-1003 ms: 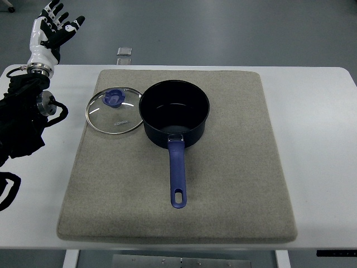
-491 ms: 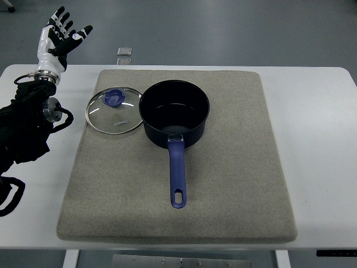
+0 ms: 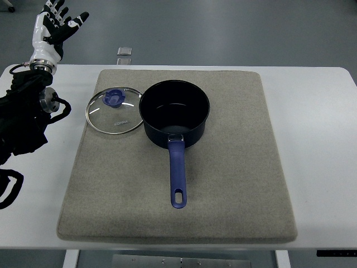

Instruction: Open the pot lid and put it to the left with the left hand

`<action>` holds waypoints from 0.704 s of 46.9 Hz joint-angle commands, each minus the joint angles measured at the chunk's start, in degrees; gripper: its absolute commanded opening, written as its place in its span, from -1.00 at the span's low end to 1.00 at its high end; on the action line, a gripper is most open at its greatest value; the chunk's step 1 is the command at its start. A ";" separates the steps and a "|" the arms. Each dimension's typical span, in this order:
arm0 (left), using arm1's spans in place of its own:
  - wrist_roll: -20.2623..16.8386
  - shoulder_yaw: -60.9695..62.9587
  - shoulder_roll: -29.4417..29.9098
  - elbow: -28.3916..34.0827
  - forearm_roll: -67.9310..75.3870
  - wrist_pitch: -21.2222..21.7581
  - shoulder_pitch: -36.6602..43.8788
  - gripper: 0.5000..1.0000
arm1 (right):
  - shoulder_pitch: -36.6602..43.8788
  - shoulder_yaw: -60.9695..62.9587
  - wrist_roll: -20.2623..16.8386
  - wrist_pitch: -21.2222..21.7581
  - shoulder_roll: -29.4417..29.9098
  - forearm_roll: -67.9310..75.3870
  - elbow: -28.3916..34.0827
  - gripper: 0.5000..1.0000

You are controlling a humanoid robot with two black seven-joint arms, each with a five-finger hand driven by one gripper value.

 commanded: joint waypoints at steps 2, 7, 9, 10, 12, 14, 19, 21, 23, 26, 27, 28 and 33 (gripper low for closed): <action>0.00 -0.15 0.18 -0.01 -0.02 -0.04 -0.45 0.84 | 0.00 0.00 0.00 -0.01 0.00 0.00 -0.03 0.67; 0.00 -0.67 0.35 -0.01 0.06 -0.04 -1.94 0.84 | 0.00 0.00 0.00 -0.01 0.00 0.00 -0.03 0.67; 0.00 -0.76 0.35 -0.01 0.06 -0.04 -2.12 0.84 | 0.00 0.00 0.00 -0.01 0.00 0.00 0.06 0.67; 0.00 -0.76 0.35 -0.01 0.06 -0.04 -2.12 0.84 | 0.00 0.00 0.00 -0.01 0.00 0.00 -0.03 0.67; 0.00 -0.85 0.35 -0.01 0.06 -0.04 -2.03 0.84 | 0.00 -0.08 -0.09 -0.01 0.00 -0.09 -0.03 0.67; 0.00 -0.94 0.35 -0.01 -0.02 -0.04 -1.94 0.84 | 0.00 -0.08 -0.09 -0.01 0.00 0.00 0.06 0.67; 0.00 -1.55 0.09 0.78 -0.11 3.02 -2.29 0.77 | 0.00 -0.08 -0.09 -0.01 0.00 -0.18 0.06 0.67; 0.00 -2.86 -0.26 0.70 -0.20 5.92 -2.30 0.77 | 0.00 -0.08 -0.09 -0.01 0.00 -0.18 -0.03 0.67; 0.00 -4.18 -0.52 0.69 -0.11 8.21 -2.30 0.76 | 0.00 0.18 -0.09 -0.01 0.00 0.00 0.06 0.67; 0.00 -4.89 -0.61 0.43 -0.11 9.71 -2.30 0.75 | 0.00 0.36 -0.09 -0.01 0.00 0.09 0.06 0.67; 0.00 -4.89 -0.70 0.43 -0.11 9.89 -2.38 0.74 | 0.00 0.36 -0.09 -0.01 0.00 0.09 0.06 0.67; 0.00 -4.98 -0.70 0.43 -0.11 10.24 -2.38 0.70 | 0.00 0.36 -0.09 -0.01 0.00 0.09 0.06 0.67; 3.17 -5.25 -0.70 0.61 -0.55 10.59 -2.91 0.57 | -0.09 0.36 -0.09 -0.01 0.00 0.18 0.06 0.67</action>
